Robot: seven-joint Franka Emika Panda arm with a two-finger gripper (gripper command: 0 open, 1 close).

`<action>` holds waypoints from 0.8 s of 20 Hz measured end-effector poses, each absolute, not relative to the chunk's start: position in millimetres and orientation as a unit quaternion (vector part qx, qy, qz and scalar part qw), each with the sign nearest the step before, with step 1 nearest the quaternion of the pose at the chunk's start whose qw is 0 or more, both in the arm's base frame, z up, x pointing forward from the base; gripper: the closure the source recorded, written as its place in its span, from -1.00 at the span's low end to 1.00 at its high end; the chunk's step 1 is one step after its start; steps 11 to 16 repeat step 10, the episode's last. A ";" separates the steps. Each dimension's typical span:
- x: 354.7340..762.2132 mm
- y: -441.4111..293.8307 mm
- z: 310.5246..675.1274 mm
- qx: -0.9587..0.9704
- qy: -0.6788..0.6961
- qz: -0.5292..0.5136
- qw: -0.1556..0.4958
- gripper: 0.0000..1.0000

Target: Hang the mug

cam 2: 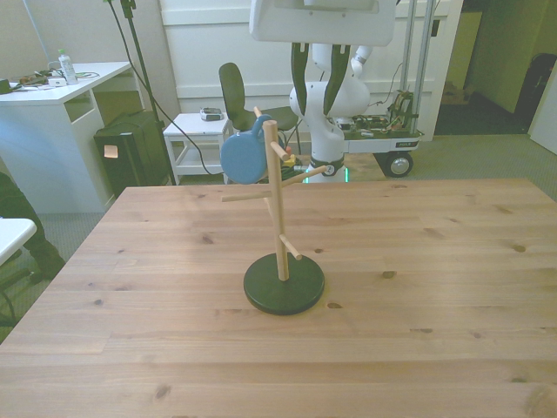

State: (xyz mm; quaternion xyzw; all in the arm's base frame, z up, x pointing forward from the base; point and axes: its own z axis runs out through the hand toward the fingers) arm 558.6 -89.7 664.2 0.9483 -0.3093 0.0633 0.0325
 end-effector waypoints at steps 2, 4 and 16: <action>558.7 -89.7 664.1 0.948 -0.310 0.063 0.032 -1.00; 558.7 -89.6 664.1 0.947 -0.312 0.063 0.032 -1.00; 553.5 -85.8 668.3 0.948 -0.311 0.065 0.017 -1.00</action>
